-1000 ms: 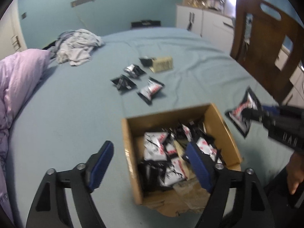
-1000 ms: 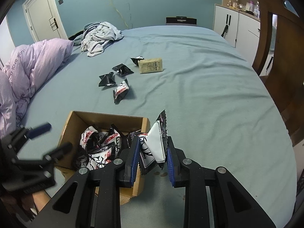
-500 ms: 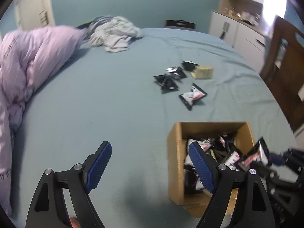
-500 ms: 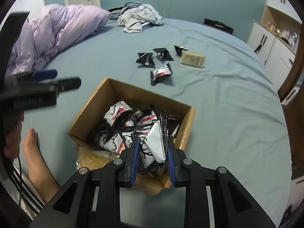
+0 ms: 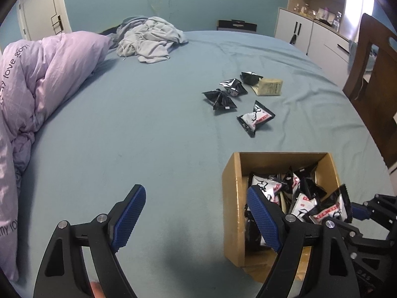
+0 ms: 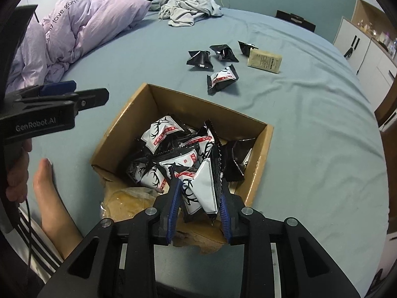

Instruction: Organize snacks

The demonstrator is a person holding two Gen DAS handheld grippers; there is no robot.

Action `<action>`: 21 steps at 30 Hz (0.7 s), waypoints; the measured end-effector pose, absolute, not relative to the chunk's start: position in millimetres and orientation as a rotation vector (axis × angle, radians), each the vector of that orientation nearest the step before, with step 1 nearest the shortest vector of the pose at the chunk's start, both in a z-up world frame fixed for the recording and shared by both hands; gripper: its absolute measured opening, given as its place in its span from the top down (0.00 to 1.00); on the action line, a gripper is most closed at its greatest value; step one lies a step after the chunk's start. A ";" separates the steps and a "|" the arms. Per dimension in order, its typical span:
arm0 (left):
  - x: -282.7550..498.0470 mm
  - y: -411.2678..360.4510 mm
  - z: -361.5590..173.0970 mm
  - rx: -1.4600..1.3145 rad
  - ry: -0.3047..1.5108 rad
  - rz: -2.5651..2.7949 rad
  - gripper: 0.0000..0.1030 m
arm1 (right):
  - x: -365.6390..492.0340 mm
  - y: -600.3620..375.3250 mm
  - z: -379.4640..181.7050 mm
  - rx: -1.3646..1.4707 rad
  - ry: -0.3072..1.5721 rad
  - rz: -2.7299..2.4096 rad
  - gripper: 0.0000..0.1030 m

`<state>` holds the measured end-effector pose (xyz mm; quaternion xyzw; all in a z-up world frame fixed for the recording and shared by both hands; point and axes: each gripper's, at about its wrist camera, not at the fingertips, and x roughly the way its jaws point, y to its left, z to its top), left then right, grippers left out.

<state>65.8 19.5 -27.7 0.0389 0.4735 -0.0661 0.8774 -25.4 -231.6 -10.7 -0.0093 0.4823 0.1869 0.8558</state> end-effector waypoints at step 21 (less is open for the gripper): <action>65.8 22.9 -26.2 0.066 0.982 -0.133 0.18 | -35.6 -315.9 3.9 0.420 0.905 0.135 0.27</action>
